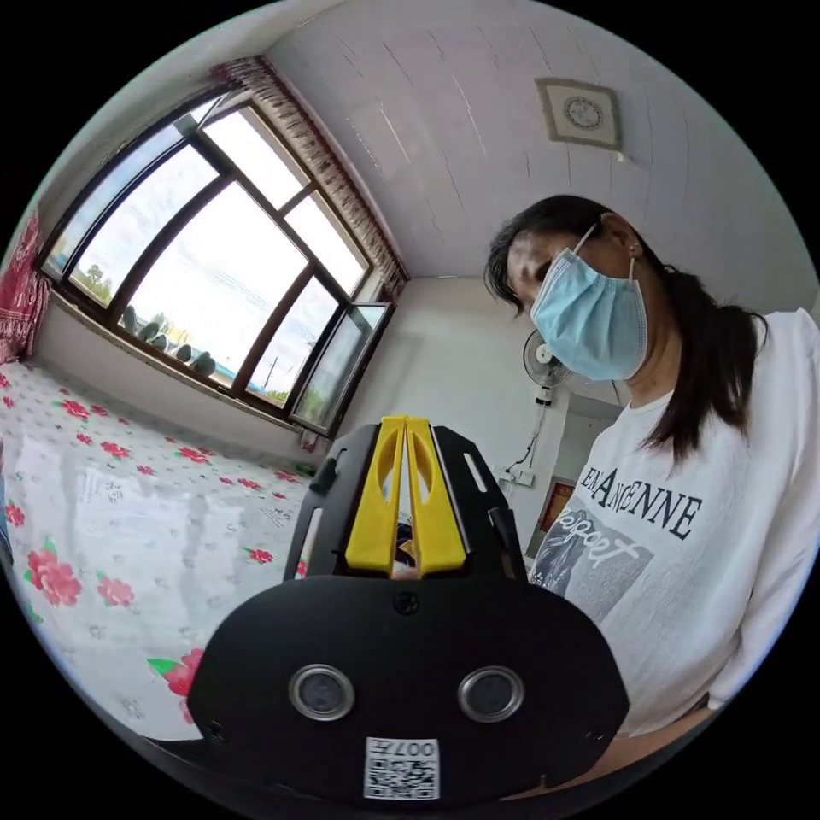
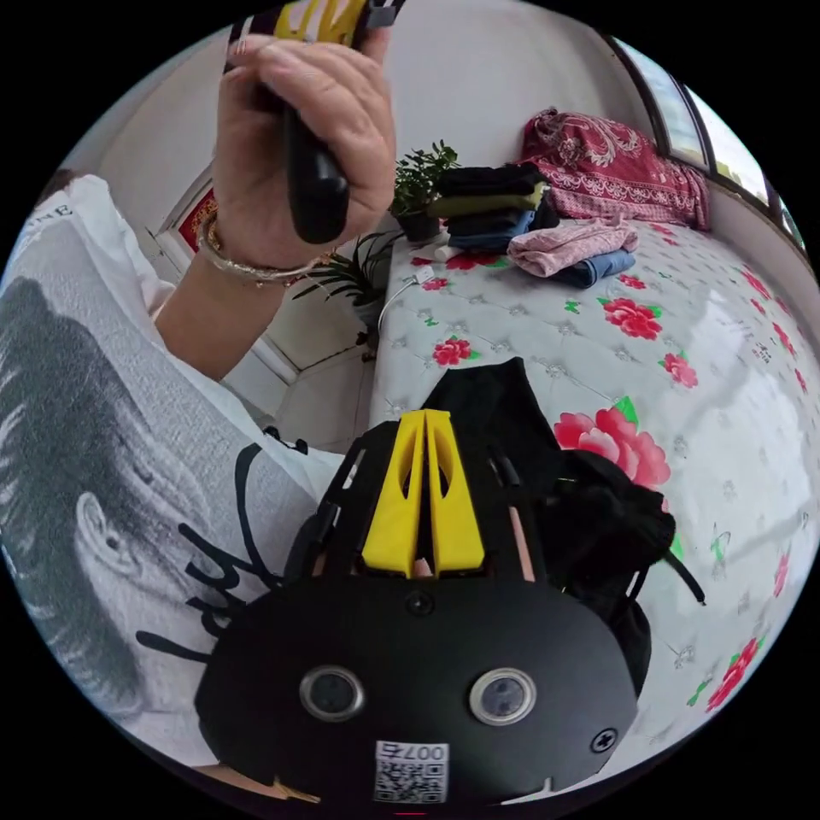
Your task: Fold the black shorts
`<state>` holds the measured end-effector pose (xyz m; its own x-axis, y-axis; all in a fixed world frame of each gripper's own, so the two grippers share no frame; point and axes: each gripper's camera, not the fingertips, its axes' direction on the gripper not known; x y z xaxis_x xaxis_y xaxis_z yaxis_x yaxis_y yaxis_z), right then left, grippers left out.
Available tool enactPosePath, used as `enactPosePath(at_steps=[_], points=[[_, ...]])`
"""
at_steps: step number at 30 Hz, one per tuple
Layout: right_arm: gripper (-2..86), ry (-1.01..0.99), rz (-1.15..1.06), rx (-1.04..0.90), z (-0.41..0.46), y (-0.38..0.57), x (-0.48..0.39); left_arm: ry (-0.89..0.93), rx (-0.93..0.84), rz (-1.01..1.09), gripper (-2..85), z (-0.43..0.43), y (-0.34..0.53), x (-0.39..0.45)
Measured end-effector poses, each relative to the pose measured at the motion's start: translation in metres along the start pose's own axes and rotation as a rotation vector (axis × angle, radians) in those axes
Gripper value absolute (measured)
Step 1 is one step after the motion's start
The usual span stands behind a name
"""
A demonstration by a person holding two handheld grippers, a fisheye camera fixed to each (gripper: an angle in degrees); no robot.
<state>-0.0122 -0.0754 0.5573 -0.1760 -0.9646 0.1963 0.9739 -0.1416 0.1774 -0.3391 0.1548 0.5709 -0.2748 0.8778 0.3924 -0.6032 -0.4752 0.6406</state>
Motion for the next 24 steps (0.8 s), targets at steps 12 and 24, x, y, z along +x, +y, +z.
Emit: enactPosePath(at_steps=[12, 24], points=[[0.2, 0.333, 0.696, 0.185, -0.073, 0.128, 0.082, -0.116, -0.525, -0.270, 5.7, 0.075, 0.085, -0.036], [-0.3, 0.147, 0.759, 0.250, -0.029, 0.120, 0.120, -0.496, -0.926, -0.308, 3.6, 0.167, 0.144, -0.058]])
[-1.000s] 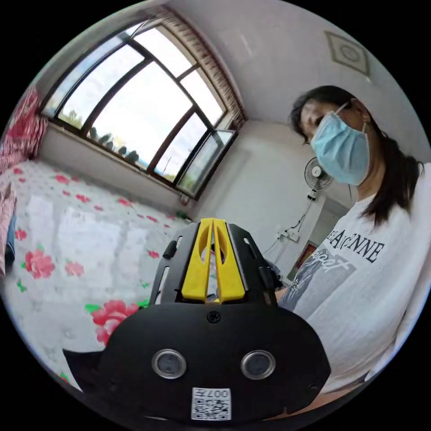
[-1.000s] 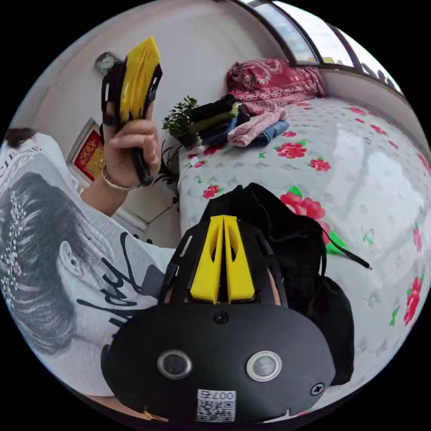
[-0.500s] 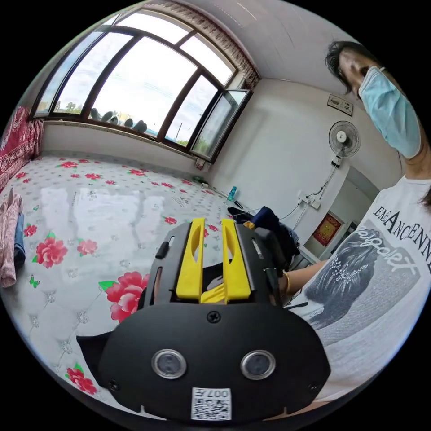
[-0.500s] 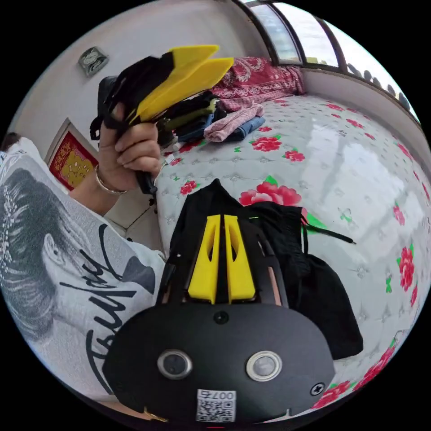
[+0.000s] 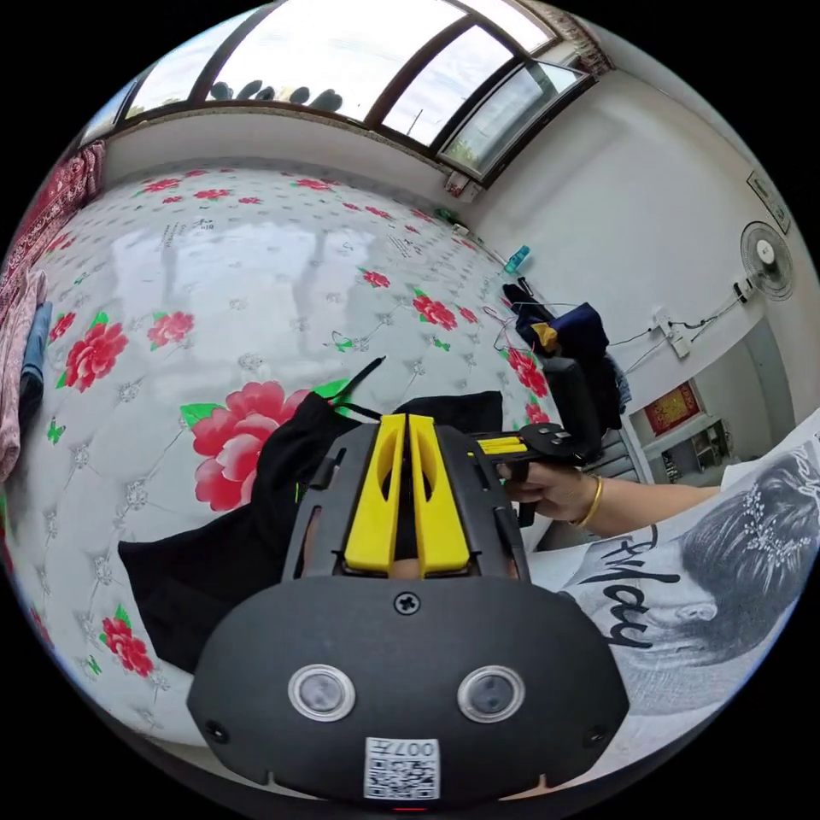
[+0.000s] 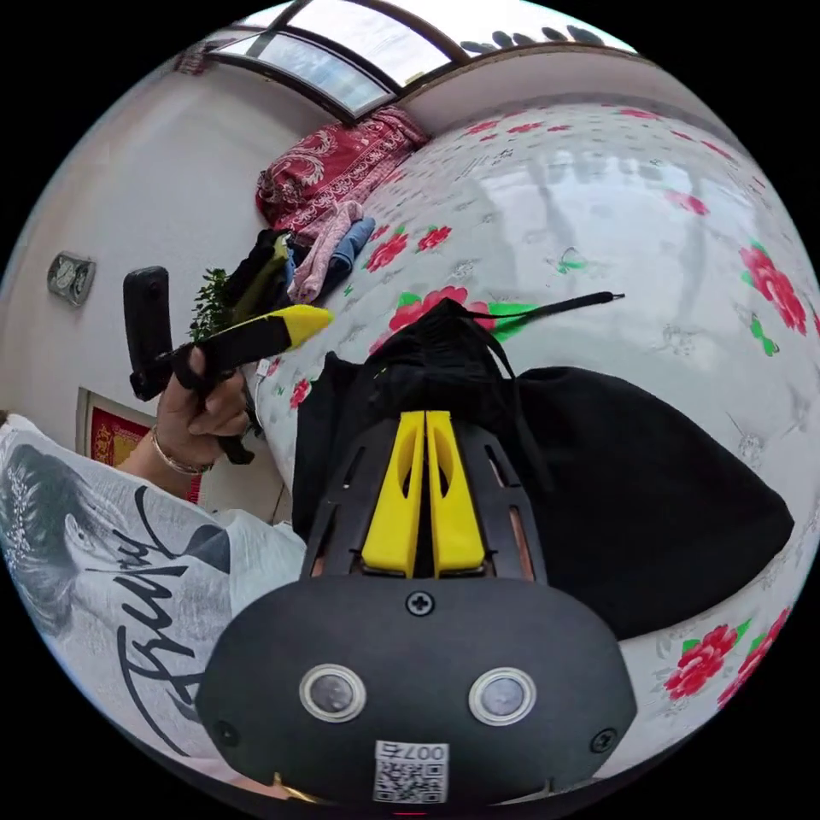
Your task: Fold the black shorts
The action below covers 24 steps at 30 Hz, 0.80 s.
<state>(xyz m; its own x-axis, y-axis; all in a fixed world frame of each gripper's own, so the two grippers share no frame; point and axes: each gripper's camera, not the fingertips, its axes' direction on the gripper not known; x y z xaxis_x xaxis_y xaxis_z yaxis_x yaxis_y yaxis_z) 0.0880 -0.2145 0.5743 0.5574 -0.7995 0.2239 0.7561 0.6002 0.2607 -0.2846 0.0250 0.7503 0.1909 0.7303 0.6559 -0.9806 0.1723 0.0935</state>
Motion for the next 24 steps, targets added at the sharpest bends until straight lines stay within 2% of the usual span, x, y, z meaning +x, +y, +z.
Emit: enactPosePath(at_steps=[1, 3, 6, 8, 9, 12, 16, 19, 22, 24], points=[[-0.3, -0.012, -0.028, 0.010, 0.001, -0.004, -0.007, -0.015, -0.011, 0.006, 5.2, 0.005, -0.002, 0.003], [-0.2, -0.047, -0.129, 0.019, 0.009, -0.021, -0.035, -0.025, -0.090, 0.001, 16.0, 0.024, -0.011, 0.009], [-0.1, -0.107, -0.193, -0.066, 0.033, -0.035, -0.055, 0.030, -0.148, -0.045, 20.7, 0.039, -0.020, 0.004], [-0.1, -0.139, -0.211, -0.094, 0.047, -0.039, -0.063, 0.069, -0.187, -0.057, 18.2, 0.048, -0.023, 0.003], [-0.2, -0.136, -0.219, -0.106, 0.054, -0.041, -0.068, 0.071, -0.207, -0.064, 10.2, 0.054, -0.025, 0.001], [0.0, -0.130, -0.264, -0.138, 0.059, -0.040, -0.079, 0.038, -0.167, -0.150, 0.2, 0.057, -0.022, -0.010], [1.0, -0.020, -0.242, -0.108, 0.040, -0.029, -0.071, 0.005, -0.135, -0.155, -0.8, 0.052, -0.019, -0.014], [3.5, 0.094, -0.025, -0.129, 0.033, -0.027, -0.031, 0.008, -0.122, -0.147, -0.9, 0.050, -0.018, -0.013], [6.6, 0.059, 0.168, -0.135, 0.039, -0.029, -0.001, 0.004, -0.099, -0.138, -1.0, 0.049, -0.016, -0.007], [7.4, -0.088, 0.261, -0.151, 0.062, -0.036, 0.004, 0.009, -0.080, -0.139, -1.0, 0.045, -0.016, -0.001]])
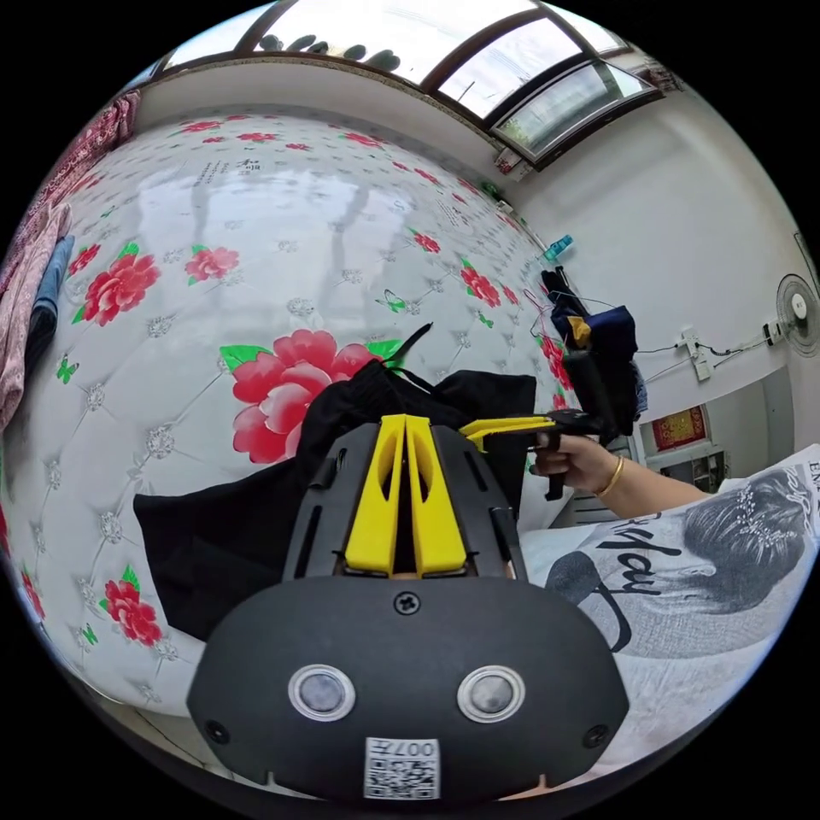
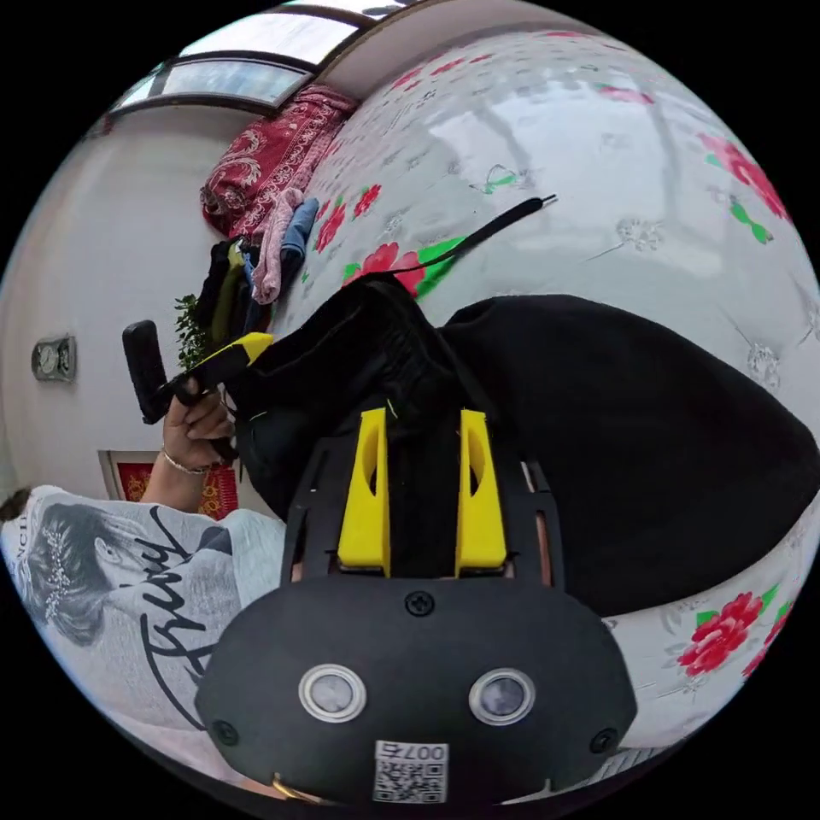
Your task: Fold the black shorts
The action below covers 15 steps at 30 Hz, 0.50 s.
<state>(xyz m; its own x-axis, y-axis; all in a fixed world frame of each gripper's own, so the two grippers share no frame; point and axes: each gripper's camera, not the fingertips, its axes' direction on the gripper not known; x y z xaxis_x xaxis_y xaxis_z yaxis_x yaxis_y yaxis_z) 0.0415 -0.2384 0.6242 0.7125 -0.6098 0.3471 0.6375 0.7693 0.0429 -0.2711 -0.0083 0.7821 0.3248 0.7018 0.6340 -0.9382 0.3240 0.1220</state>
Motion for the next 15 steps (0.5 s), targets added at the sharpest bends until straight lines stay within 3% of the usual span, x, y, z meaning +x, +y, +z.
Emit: enactPosePath(at_steps=[4, 7, 15], points=[[6.0, -0.066, 0.036, 0.030, 0.027, -0.018, -0.018, -0.073, 0.017, 0.025, -1.0, -0.009, 0.001, 0.011], [4.5, -0.007, -0.083, 0.088, 0.021, -0.023, -0.061, -0.162, 0.050, 0.063, -1.0, -0.028, 0.001, 0.022], [2.3, 0.435, -0.576, 0.270, -0.035, 0.022, -0.231, -0.260, 0.228, 0.186, -1.0, -0.093, 0.004, 0.055]])
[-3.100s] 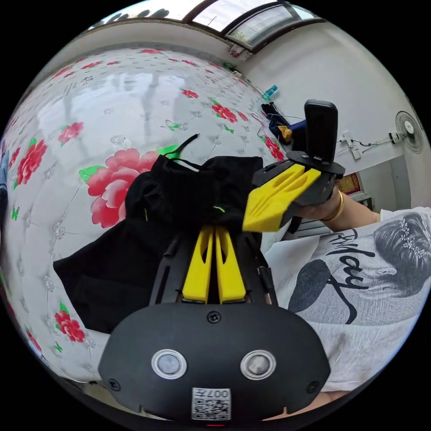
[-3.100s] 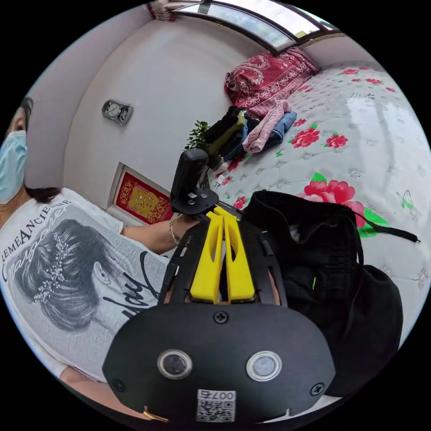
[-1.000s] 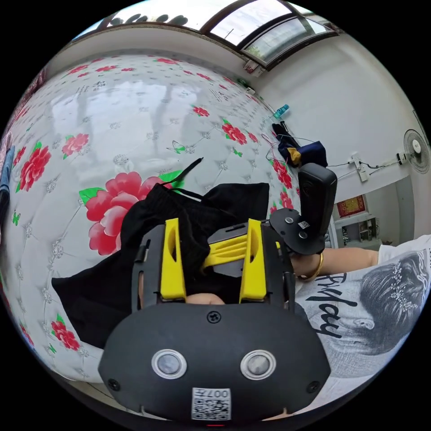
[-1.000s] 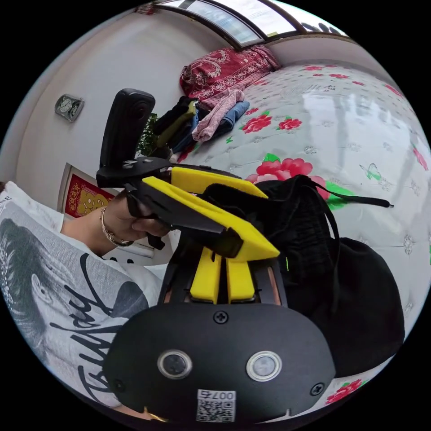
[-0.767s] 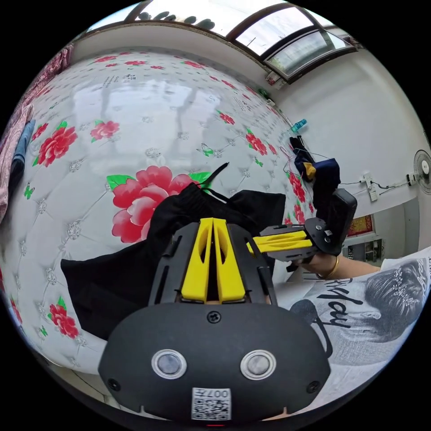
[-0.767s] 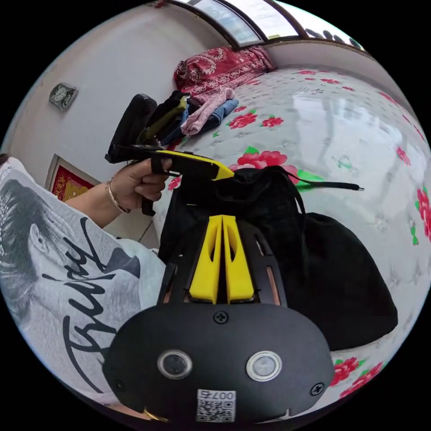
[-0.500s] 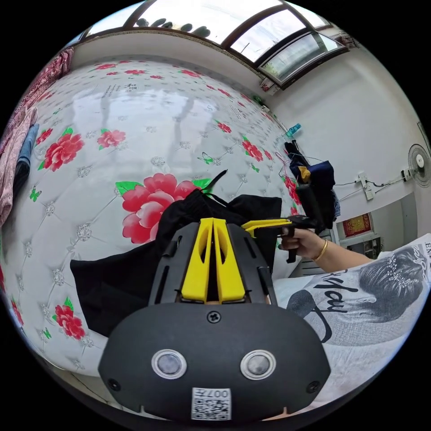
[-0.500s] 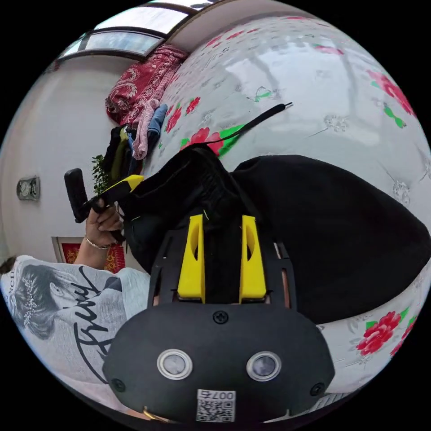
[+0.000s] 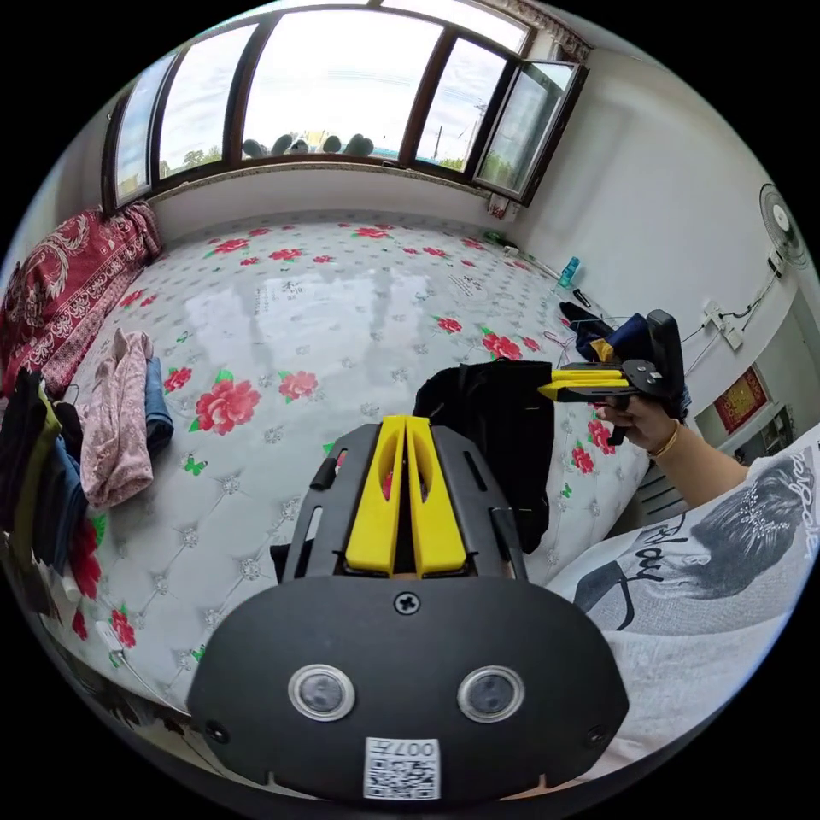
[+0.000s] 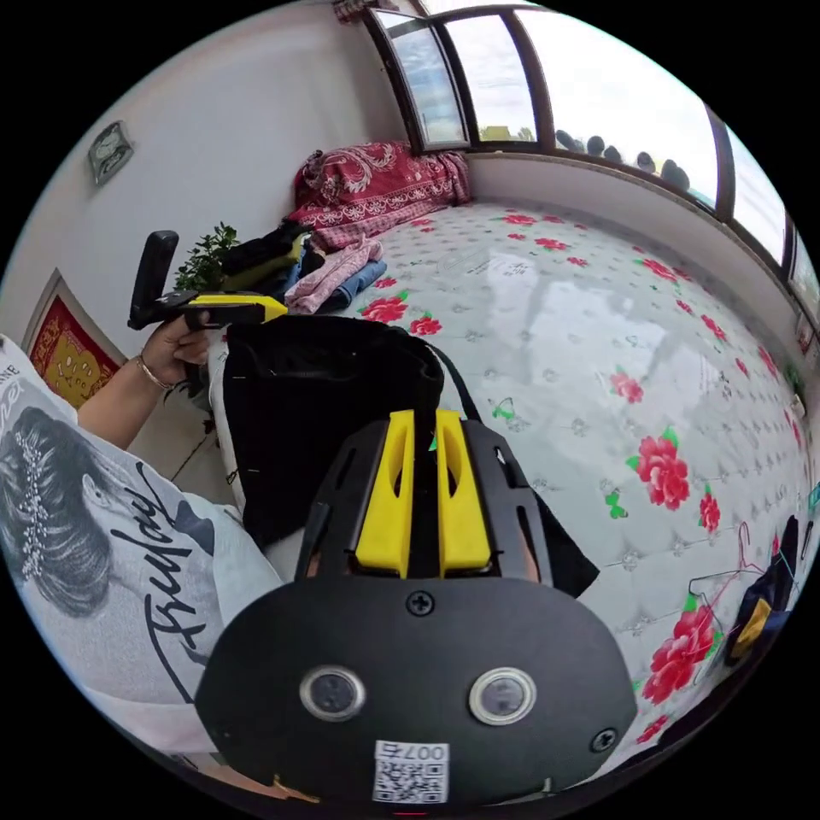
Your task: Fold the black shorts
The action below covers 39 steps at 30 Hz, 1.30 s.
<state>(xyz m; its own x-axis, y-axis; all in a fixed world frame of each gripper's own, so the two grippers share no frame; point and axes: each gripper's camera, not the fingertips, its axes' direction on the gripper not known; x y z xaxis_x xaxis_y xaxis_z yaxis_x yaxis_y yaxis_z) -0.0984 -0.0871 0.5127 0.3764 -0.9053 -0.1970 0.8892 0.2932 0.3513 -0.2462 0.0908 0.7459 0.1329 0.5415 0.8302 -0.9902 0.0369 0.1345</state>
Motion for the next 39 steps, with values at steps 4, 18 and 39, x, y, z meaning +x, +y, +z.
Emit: enactPosePath(at_steps=[4, 18, 39], points=[[1.6, 0.107, -0.041, 0.108, -0.036, -0.001, -0.046, -0.044, 0.074, 0.056, -0.9, -0.028, -0.001, 0.015], [0.5, 0.257, -0.206, 0.271, -0.138, -0.010, -0.235, 0.206, 0.160, 0.046, 10.2, -0.028, 0.049, 0.028], [0.5, 0.044, -0.453, 0.276, -0.176, -0.033, -0.430, 1.163, -0.076, 0.338, 21.8, 0.118, -0.037, -0.063]])
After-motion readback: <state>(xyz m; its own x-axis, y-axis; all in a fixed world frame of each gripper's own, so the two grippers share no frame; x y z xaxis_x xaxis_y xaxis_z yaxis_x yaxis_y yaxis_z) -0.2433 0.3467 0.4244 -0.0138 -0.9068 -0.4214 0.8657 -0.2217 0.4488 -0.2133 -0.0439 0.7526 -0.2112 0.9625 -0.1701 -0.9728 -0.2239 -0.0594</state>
